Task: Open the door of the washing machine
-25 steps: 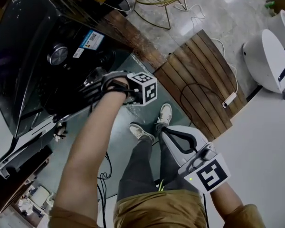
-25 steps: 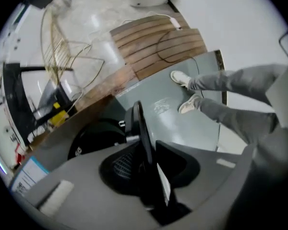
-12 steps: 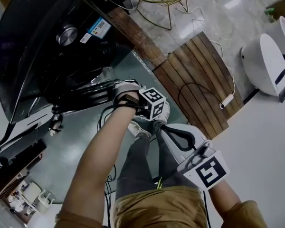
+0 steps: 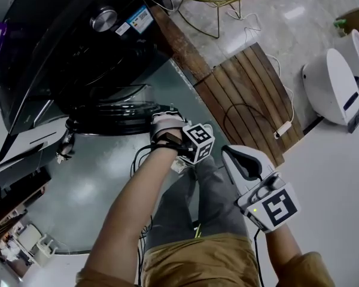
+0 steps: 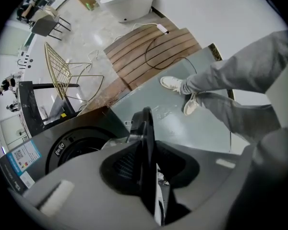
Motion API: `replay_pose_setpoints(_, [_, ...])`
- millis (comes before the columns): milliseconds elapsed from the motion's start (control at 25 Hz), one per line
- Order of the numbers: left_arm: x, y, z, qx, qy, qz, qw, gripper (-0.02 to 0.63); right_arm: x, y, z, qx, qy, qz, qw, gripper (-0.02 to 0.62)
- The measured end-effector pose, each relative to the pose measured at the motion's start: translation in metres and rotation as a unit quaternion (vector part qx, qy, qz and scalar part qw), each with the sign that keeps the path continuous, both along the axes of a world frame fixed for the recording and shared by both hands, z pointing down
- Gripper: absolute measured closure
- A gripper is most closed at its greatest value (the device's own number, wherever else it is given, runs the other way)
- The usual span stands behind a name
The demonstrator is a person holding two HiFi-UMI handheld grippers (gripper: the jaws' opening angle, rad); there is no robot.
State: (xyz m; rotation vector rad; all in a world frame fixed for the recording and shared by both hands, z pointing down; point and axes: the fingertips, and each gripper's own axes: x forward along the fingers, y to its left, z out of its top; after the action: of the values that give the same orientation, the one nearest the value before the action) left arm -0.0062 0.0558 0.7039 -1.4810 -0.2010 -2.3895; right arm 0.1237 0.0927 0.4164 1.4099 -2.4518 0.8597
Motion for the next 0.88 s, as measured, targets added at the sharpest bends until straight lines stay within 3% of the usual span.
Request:
replay_pose_setpoints(240, [-0.021, 0.051, -0.003, 0.007, 0.009, 0.026, 0.9996, 0.456, 0.001, 0.017, 0.003, 0.003, 0.032, 0.01, 0.999, 0.591])
replay_pose_setpoints(480, [-0.049, 0.098, -0.004, -0.002, 0.003, 0.043, 0.9991, 0.448, -0.024, 0.028, 0.009, -0.004, 0.036, -0.006, 0.999, 0.591])
replay_pose_setpoints(760, [-0.074, 0.135, -0.007, -0.017, 0.026, 0.004, 0.9995, 0.436, -0.066, 0.03, 0.011, -0.008, 0.031, -0.044, 0.999, 0.591])
replay_pose_setpoints(880, [-0.089, 0.15, -0.008, -0.026, 0.016, -0.004, 0.9995, 0.431, -0.082, 0.026, 0.011, -0.006, 0.033, -0.062, 0.998, 0.591])
